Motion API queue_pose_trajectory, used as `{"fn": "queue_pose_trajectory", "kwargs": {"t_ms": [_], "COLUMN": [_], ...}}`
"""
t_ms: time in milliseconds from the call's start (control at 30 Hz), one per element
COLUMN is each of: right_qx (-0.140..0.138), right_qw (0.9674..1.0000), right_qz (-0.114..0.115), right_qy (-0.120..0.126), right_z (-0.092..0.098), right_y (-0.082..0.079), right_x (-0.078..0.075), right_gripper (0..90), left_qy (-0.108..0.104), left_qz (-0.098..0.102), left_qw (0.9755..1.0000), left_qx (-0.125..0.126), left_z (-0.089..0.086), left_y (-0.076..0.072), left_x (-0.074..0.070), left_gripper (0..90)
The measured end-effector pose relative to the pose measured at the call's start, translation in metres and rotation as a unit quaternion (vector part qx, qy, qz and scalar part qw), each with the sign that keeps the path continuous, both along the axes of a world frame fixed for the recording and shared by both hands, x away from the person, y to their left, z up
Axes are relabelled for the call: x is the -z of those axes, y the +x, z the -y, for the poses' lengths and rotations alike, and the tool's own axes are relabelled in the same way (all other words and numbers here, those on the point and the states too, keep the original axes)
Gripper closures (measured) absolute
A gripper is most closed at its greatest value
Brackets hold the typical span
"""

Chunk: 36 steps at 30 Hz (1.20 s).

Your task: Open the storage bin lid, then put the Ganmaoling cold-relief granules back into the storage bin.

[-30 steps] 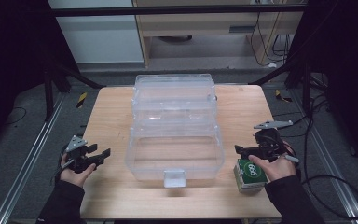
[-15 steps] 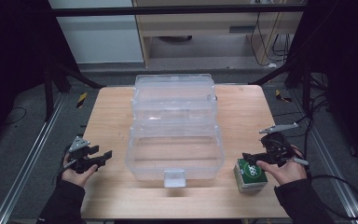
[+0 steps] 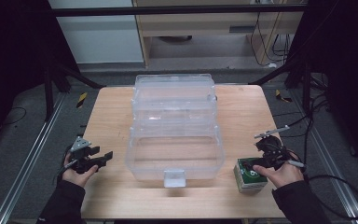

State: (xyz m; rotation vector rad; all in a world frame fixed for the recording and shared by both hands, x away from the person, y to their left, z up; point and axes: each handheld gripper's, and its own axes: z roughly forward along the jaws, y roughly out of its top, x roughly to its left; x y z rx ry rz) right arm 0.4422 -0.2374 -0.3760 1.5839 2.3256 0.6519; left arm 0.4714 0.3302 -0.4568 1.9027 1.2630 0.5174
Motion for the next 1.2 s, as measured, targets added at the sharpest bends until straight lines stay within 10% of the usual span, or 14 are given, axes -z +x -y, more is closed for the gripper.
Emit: {"fn": "queue_pose_trajectory", "kwargs": {"t_ms": [1200], "right_qx": [0.033], "right_qw": [0.9948], "right_qz": [-0.09], "right_qy": [-0.034], "right_z": [-0.013], "right_y": [0.005], "right_x": [0.032], "right_gripper": [4.6], "left_qy": [0.006], "left_qz": [-0.009], "left_qw": [0.9999], "left_qx": [0.006], "left_z": [0.003], "left_y": [0.002], "left_x": [0.004], "left_gripper": [32.7]}}
